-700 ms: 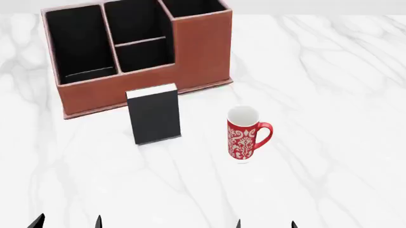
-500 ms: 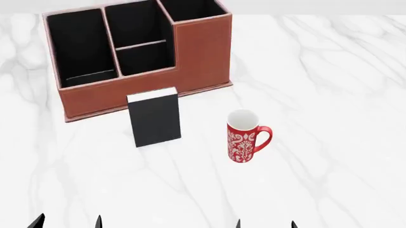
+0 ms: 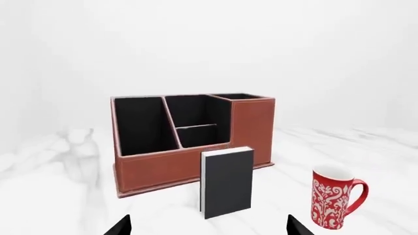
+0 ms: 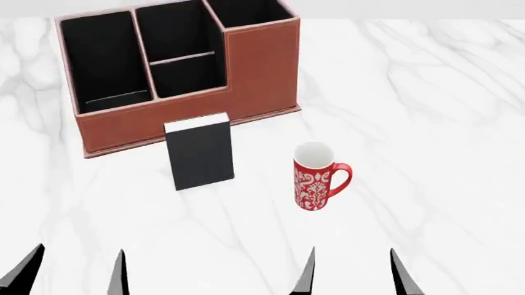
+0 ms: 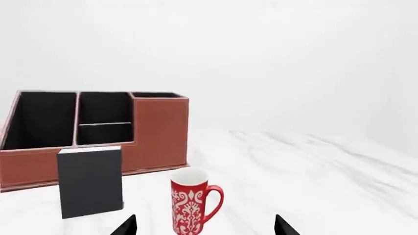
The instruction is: Pick up the book and place it in the front compartment of the caddy.
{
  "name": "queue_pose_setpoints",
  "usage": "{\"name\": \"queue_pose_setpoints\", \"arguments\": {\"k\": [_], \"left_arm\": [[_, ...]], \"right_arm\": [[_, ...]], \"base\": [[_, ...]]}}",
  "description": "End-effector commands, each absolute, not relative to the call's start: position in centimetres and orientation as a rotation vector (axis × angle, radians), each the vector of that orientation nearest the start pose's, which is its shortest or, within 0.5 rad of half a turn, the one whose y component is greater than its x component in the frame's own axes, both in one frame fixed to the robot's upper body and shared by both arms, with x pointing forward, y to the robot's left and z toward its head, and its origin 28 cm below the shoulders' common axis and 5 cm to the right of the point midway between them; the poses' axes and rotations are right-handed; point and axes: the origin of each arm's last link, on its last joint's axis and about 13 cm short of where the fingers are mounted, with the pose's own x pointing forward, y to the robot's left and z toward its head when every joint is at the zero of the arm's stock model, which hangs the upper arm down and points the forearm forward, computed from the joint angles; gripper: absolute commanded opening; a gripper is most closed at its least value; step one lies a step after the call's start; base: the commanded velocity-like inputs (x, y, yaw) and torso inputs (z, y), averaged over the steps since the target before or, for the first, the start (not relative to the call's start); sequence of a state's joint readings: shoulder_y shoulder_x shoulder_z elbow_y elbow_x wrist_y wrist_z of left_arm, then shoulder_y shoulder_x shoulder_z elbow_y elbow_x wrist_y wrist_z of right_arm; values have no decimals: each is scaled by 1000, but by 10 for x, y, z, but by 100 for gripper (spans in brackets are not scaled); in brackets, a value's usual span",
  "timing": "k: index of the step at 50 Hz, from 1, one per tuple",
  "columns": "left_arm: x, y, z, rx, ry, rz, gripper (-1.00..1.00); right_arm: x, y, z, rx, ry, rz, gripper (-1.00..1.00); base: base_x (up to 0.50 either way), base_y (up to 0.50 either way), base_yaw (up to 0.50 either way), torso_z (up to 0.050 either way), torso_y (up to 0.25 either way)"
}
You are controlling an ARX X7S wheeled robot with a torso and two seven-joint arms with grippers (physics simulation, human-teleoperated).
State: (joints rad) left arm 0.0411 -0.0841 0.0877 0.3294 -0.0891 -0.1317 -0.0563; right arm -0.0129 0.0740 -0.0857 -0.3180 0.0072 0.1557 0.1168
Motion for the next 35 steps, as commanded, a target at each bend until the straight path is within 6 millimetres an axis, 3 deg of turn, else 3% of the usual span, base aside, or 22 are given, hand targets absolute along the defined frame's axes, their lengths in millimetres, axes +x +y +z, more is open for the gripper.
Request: {"name": "queue_pose_setpoints", "arguments": {"k": [1,10,17,35], "left_arm": [[187,204,118,-52,-311,-70,100],[180,215,147,-67,-401,-14,100],[176,223,161,-84,-446,23,100],[176,225,155,-109,-463,51,100]], "right_arm": [[192,-96,121,-32,-305,-40,100],[179,-104,152,-4,-393,-86,100],[172,-112,166,-4,-436,-126,100],[174,-113,167,-56,-411,-163,100]], "base": [[0,0,0,0,0],[0,0,0,0,0],[0,0,0,0,0],[0,0,0,0,0]]}}
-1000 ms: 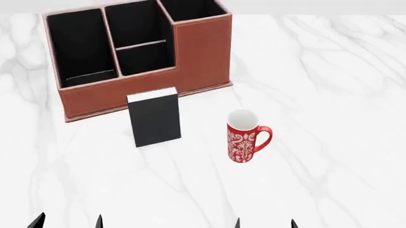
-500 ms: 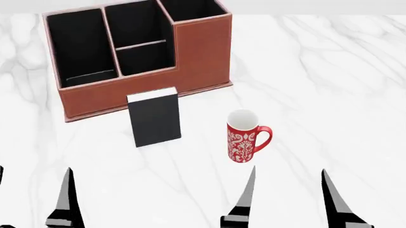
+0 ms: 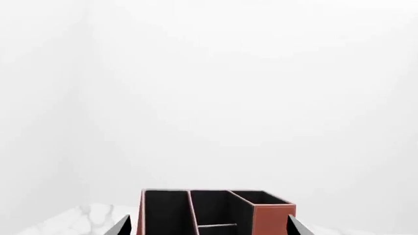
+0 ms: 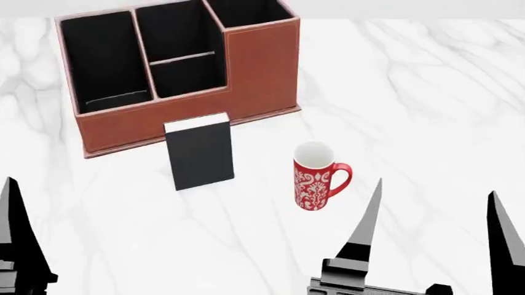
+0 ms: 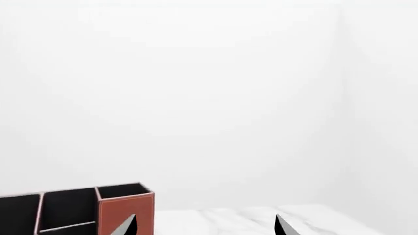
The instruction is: Pick up the book and place it in the front compartment of the caddy.
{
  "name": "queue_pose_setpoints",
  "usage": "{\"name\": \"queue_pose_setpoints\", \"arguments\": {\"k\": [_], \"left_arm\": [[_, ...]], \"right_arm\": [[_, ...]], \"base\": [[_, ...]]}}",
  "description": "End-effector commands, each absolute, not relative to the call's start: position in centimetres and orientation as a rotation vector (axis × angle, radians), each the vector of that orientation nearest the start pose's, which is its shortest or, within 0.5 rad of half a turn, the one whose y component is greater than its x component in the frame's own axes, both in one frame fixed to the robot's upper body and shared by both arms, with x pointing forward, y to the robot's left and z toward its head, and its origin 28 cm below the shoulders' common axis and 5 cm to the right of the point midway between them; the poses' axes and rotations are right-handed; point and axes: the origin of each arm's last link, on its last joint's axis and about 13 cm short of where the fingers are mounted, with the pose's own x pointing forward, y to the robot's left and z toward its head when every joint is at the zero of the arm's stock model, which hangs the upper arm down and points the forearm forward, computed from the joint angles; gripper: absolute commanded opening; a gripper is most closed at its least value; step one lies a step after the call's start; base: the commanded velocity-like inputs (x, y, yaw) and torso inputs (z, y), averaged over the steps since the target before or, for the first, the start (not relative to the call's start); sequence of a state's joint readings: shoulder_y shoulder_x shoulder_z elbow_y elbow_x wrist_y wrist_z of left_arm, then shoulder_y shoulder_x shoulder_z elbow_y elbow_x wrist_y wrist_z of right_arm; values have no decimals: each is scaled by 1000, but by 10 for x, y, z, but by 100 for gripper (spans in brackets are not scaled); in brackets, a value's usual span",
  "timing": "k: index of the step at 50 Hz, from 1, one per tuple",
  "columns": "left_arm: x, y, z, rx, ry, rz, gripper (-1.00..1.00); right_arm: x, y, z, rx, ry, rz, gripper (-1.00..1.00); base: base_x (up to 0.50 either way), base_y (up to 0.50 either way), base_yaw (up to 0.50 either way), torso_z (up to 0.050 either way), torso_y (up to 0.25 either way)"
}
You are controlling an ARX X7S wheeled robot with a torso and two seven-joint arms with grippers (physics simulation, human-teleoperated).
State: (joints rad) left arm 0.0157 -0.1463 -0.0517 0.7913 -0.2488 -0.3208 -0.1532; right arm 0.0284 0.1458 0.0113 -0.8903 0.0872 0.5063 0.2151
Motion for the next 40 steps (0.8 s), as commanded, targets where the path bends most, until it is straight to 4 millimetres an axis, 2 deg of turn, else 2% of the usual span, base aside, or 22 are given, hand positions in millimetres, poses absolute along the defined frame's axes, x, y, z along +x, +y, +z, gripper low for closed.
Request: {"name": "queue_pose_setpoints", "arguments": {"k": [1,6,40], "left_arm": [[176,225,155,-110,-464,52,100],[175,225,156,-112,-466,50,100],[169,223,161,-116,-478,18,100]], "right_arm": [[174,-113,167,-54,-410,-161,100],[172,-112,167,-49,-425,-149,100],[171,-111,170,-42,-429,-141,100]], "base": [[0,0,0,0,0],[78,0,0,0,0],[499,0,0,0,0]]}}
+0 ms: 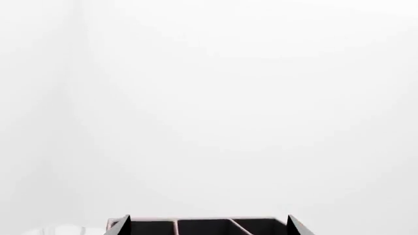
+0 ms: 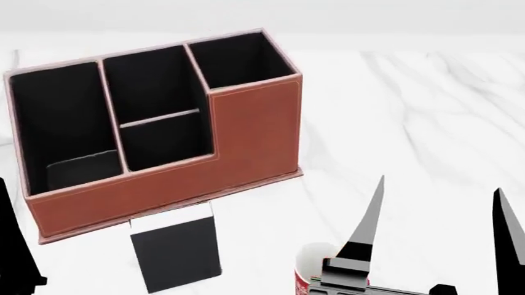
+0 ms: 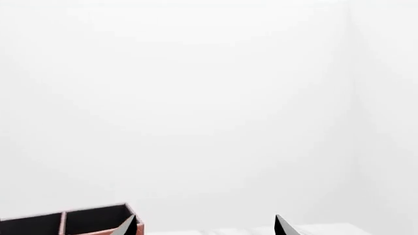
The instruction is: Pick up the book and place it in the front compartment of the caddy.
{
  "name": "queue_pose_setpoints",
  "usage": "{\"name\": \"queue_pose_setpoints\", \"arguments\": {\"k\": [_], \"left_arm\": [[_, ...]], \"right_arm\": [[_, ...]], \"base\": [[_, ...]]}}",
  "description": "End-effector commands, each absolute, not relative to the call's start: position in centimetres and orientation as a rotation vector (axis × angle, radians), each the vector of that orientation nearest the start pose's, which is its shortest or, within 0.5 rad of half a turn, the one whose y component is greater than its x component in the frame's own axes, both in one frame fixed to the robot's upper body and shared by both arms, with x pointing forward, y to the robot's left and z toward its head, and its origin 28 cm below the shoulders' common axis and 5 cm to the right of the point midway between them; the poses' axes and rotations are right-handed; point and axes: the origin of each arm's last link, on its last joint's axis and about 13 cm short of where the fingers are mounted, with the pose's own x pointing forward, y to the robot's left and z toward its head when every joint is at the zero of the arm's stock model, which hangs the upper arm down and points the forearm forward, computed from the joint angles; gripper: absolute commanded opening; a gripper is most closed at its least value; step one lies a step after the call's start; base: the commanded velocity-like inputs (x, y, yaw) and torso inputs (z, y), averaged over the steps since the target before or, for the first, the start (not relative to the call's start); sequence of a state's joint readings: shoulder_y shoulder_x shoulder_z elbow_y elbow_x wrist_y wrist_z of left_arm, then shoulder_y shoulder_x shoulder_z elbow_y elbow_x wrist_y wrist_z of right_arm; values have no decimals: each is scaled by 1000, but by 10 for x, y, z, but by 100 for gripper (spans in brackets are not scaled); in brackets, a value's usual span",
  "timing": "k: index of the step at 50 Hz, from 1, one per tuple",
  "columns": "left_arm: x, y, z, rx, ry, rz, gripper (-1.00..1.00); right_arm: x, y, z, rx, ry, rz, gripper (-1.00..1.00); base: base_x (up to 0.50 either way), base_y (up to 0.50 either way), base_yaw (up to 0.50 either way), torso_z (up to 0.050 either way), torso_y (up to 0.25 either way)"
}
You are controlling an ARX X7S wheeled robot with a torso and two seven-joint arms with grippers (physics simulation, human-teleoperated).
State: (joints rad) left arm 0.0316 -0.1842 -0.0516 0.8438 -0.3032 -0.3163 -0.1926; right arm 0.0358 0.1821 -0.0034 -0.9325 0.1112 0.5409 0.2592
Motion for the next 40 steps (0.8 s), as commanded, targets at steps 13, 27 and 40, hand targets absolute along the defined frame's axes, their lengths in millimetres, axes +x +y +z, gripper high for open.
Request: {"name": "queue_pose_setpoints", "arguments": {"k": [13,27,40], "left_arm": [[169,223,161,-113,-480,18,100],[168,223,162,-113,-481,14,100],[170,222,168,-126,-451,16,100]], "right_arm": [[170,-111,170,-42,-429,-142,100],[170,-112,170,-36,-426,-147,100],[173,-114,166,-65,-389,-185,100]], "base": [[500,0,0,0,1],[500,0,0,0,1],[385,0,0,0,2]]}}
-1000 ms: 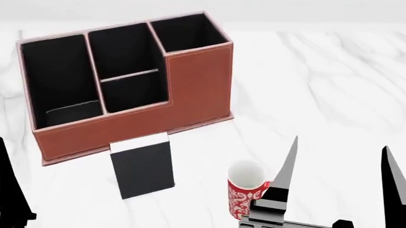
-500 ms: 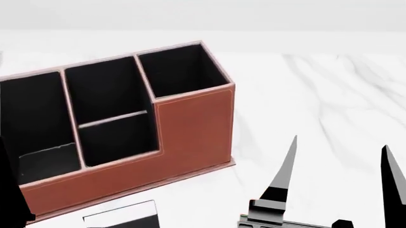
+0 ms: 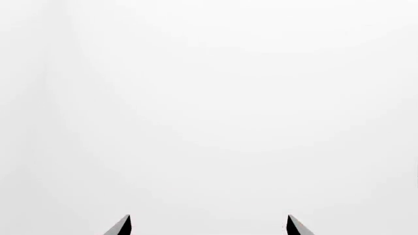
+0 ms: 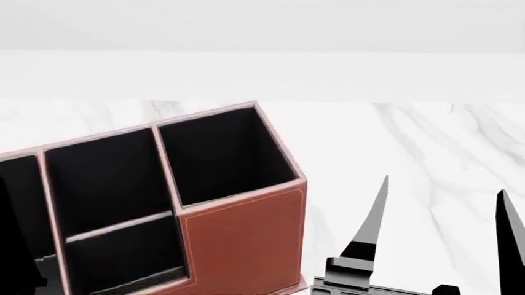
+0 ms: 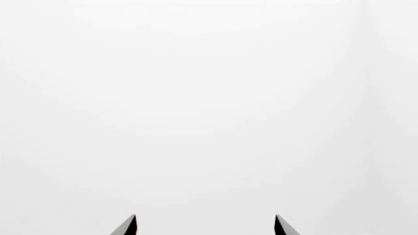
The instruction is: Pick up the book and place it in the front compartment of the caddy.
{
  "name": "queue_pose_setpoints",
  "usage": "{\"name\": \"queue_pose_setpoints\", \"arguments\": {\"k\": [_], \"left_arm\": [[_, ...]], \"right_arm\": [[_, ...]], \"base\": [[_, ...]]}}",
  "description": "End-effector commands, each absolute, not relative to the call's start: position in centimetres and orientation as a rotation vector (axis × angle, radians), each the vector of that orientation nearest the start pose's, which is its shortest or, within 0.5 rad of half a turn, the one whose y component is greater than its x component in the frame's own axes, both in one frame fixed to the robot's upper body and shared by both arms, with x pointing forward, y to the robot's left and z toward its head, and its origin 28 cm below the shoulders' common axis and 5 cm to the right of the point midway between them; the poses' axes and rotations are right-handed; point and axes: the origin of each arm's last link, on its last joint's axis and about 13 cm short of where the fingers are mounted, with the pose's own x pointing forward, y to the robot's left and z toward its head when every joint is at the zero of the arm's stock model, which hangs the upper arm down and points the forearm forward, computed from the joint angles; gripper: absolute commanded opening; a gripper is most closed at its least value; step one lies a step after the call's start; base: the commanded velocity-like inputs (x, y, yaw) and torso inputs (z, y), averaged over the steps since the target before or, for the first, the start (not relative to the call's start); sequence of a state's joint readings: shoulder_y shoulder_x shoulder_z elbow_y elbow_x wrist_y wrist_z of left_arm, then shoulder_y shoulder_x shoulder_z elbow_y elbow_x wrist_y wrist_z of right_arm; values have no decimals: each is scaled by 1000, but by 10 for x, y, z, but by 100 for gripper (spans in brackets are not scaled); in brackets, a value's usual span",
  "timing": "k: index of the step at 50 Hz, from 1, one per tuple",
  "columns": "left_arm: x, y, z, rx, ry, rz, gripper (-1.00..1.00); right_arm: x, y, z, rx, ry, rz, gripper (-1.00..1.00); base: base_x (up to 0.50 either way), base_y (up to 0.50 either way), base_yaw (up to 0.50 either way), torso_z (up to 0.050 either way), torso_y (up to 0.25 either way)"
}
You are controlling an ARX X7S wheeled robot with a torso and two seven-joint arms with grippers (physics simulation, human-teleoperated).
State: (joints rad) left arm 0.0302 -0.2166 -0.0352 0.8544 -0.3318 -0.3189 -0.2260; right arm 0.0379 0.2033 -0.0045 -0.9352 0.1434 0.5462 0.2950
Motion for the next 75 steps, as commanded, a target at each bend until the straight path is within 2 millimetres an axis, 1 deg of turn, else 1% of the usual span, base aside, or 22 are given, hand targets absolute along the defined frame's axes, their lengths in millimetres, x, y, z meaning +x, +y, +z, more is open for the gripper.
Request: {"name": "queue_pose_setpoints", "arguments": {"k": [1,10,11,12,16,46,47,48,51,53,56,58,59,60,61,62,64,68,70,73,74,75], "left_arm": [[170,222,171,-127,-446,18,100],[168,221,173,-139,-445,7,100],[168,221,173,-138,-445,7,100],[168,221,173,-139,-444,7,100],[169,221,173,-149,-428,8,100],[166,221,177,-147,-431,-6,100],[166,222,169,-147,-432,-4,100],[166,223,168,-146,-433,-4,100],[168,225,170,-188,-415,-13,100],[166,226,173,-171,-427,-9,100],[165,228,181,-195,-433,-8,100],[165,228,185,-295,-389,-61,100],[164,227,189,-331,-362,-124,100],[164,227,199,-357,-364,-189,100],[164,226,203,-320,-382,-256,100],[163,224,208,-362,-386,-345,100],[167,224,212,-280,-379,-411,100],[170,222,211,-226,-344,-539,100],[175,222,212,-171,-303,-570,100],[180,224,218,-154,-286,-601,100],[186,225,228,-140,-261,-597,100],[188,225,229,-160,-202,-609,100]], "right_arm": [[173,-113,167,-80,-394,-185,100],[172,-113,167,-69,-394,-172,100],[172,-113,168,-58,-404,-177,100],[170,-113,169,8,-432,-171,100],[170,-114,169,-16,-428,-181,100],[170,-114,169,-20,-437,-167,100],[170,-114,168,-22,-437,-166,100],[170,-113,168,-31,-436,-162,100],[169,-112,170,-51,-443,-157,100],[168,-113,172,-53,-448,-161,100],[168,-114,171,-51,-447,-168,100],[167,-113,172,-51,-450,-166,100],[167,-113,171,-53,-451,-165,100],[168,-113,171,-53,-450,-163,100],[168,-113,172,-51,-449,-163,100],[168,-113,171,-51,-449,-163,100],[168,-114,171,-49,-448,-166,100],[167,-114,172,-48,-450,-170,100],[167,-114,172,-44,-450,-172,100],[168,-114,172,-46,-449,-170,100],[168,-114,172,-44,-448,-168,100],[168,-114,172,-44,-448,-168,100]], "base": [[0,500,0,0,0],[0,500,0,0,0],[0,500,0,0,0],[0,0,0,0,0],[0,0,0,0,0],[0,0,0,49,0],[0,0,0,49,0],[0,0,0,49,0],[0,0,0,49,0],[0,0,0,50,0],[0,0,0,49,0],[0,0,0,39,0],[0,0,0,0,0],[0,0,0,0,0],[0,0,0,0,0],[0,0,0,0,0],[0,0,0,0,0],[0,0,0,0,0],[0,0,0,0,0],[0,0,0,0,0],[0,0,0,0,0],[0,0,0,0,0]]}}
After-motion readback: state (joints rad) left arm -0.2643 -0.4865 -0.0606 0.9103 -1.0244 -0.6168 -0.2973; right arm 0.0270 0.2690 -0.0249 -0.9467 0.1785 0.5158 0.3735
